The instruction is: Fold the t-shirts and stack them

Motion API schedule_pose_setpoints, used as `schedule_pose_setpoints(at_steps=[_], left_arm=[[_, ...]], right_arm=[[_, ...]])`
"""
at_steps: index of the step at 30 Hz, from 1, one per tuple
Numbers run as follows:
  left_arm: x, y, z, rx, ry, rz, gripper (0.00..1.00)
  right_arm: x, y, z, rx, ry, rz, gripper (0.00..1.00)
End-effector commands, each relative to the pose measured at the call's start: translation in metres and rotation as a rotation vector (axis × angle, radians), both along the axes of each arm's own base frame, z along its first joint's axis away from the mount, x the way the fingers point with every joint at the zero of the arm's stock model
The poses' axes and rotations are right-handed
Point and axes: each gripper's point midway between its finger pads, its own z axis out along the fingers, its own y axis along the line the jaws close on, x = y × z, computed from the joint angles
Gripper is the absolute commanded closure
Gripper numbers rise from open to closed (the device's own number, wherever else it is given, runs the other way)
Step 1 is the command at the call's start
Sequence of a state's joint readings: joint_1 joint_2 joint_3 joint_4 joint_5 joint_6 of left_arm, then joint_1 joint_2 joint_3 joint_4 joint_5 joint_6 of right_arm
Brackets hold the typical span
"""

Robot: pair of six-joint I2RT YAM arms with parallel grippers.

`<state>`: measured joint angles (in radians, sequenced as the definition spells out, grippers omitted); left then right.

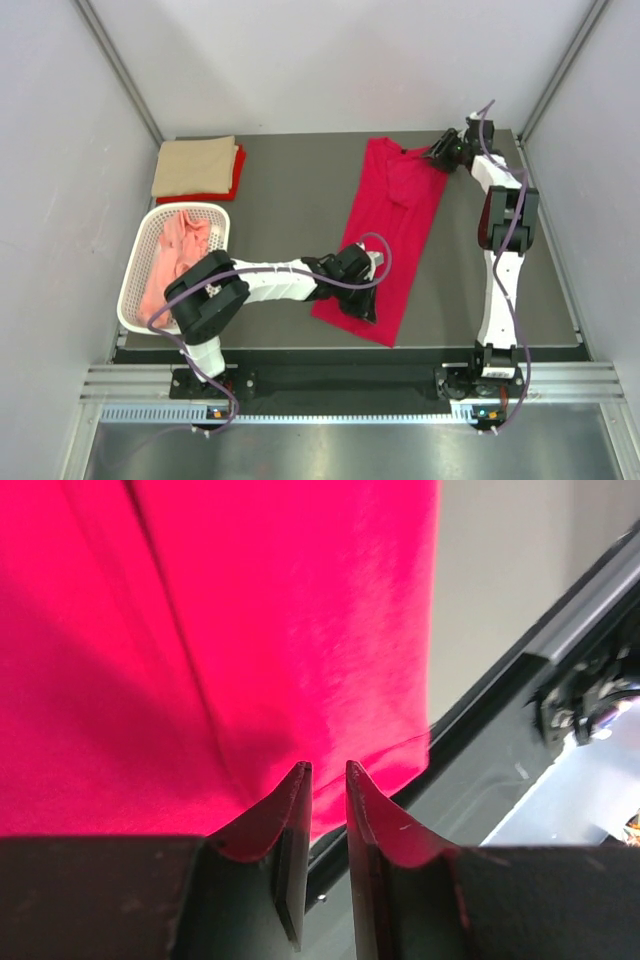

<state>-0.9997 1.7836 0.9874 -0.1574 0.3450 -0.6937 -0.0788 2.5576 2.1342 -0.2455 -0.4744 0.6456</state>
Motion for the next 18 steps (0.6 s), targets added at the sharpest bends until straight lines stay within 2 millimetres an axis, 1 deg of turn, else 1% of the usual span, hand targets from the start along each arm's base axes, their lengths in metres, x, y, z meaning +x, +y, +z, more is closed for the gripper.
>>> schedule_pose_setpoints(at_steps=[1, 3, 4, 6, 7, 8, 9, 10, 12, 13, 14, 17, 18], left_arm=[[0.008, -0.015, 0.026, -0.049, -0.042, -0.019, 0.75], [0.010, -0.019, 0.035, -0.067, -0.047, -0.021, 0.74], [0.010, -0.019, 0.037, -0.064, -0.051, -0.030, 0.73], [0.011, -0.014, 0.040, -0.024, -0.050, -0.033, 0.72], [0.016, -0.014, 0.047, -0.022, -0.079, -0.038, 0.72], [0.020, -0.011, 0.050, -0.014, -0.091, -0.033, 0.71], [0.023, -0.006, 0.055, -0.001, -0.093, -0.027, 0.71], [0.031, -0.001, 0.057, -0.002, -0.094, -0.015, 0.72], [0.038, 0.008, 0.063, -0.008, -0.093, -0.001, 0.72], [0.047, 0.018, 0.061, 0.009, -0.087, 0.029, 0.72], [0.049, 0.023, 0.062, 0.007, -0.079, 0.037, 0.72], [0.054, 0.035, 0.061, 0.000, -0.064, 0.062, 0.72], [0.056, 0.040, 0.058, 0.009, -0.056, 0.070, 0.72]], right_arm=[[0.012, -0.013, 0.058, -0.034, -0.159, 0.047, 0.55], [0.010, -0.018, 0.071, -0.078, -0.187, 0.057, 0.53], [0.007, -0.019, 0.084, -0.083, -0.203, 0.059, 0.53], [0.003, -0.025, 0.092, -0.076, -0.208, 0.051, 0.52], [0.000, -0.026, 0.099, -0.072, -0.215, 0.054, 0.52], [-0.002, -0.029, 0.100, -0.071, -0.213, 0.053, 0.52], [-0.004, -0.031, 0.099, -0.077, -0.208, 0.056, 0.52], [-0.006, -0.033, 0.096, -0.083, -0.196, 0.049, 0.52], [-0.010, -0.039, 0.085, -0.081, -0.174, 0.045, 0.53], [-0.012, -0.038, 0.081, -0.067, -0.170, 0.051, 0.54], [-0.013, -0.043, 0.078, -0.058, -0.166, 0.043, 0.56], [-0.010, -0.047, 0.063, -0.017, -0.150, 0.014, 0.58], [-0.009, -0.047, 0.055, -0.010, -0.143, 0.010, 0.58]])
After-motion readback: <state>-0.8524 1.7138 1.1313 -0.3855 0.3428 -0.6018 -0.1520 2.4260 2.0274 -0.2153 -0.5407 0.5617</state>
